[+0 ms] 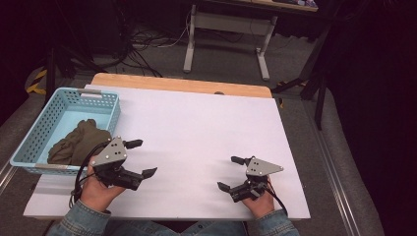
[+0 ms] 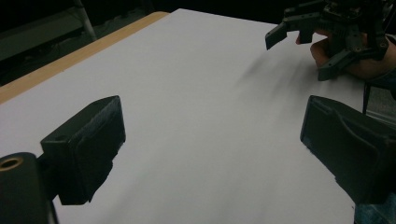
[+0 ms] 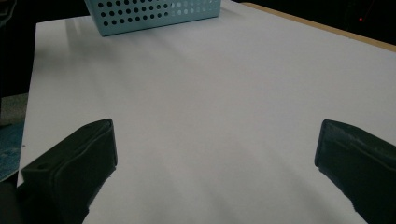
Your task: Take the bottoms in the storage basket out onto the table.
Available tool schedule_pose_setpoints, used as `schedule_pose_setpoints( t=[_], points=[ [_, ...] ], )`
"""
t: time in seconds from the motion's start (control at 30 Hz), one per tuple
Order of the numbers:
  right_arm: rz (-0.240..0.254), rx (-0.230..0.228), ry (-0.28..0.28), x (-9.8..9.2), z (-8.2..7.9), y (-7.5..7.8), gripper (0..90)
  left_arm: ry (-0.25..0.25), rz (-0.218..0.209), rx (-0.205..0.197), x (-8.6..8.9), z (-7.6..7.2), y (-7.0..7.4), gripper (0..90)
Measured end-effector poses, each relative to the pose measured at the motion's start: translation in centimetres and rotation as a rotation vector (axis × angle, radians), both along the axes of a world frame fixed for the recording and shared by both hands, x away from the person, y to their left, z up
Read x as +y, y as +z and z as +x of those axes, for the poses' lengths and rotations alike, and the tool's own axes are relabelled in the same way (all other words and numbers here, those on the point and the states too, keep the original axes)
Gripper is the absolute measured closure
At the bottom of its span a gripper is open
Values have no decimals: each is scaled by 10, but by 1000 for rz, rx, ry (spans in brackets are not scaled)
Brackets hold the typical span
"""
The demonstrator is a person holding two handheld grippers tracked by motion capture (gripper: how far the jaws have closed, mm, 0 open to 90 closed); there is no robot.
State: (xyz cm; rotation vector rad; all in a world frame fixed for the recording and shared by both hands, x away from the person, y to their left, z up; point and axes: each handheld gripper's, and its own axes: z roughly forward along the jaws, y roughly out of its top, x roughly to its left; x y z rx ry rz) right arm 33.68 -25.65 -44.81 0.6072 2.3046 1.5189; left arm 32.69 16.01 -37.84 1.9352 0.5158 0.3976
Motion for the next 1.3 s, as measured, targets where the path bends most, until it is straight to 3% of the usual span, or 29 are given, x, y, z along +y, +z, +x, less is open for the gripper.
schedule_pose_setpoints(
  t=[0.53,0.63,0.8,1.3],
  points=[
    [-8,1,2,1,0,0,0,42,4,-10,23,0,18,53],
    [-7,1,2,1,0,0,0,44,-13,-9,28,0,20,21],
    [-8,1,3,1,0,0,0,64,21,-30,34,-1,24,14],
    [-11,1,7,2,0,-1,0,140,-5,-51,64,-1,33,5]
  ],
)
